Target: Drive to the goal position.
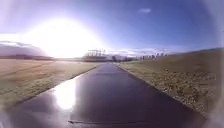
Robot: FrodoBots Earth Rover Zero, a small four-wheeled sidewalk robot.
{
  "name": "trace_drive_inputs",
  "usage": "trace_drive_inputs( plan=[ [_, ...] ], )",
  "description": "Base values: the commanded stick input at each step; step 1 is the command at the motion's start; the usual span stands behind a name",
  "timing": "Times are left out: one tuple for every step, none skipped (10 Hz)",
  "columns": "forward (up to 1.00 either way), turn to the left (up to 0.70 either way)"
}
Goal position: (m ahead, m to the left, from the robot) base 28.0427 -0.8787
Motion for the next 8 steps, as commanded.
trace_drive_inputs(
  plan=[
    [1.00,0.00],
    [1.00,0.00],
    [1.00,0.00],
    [1.00,0.00],
    [1.00,0.00],
    [1.00,0.00],
    [1.00,0.00],
    [1.00,0.00]
  ],
)
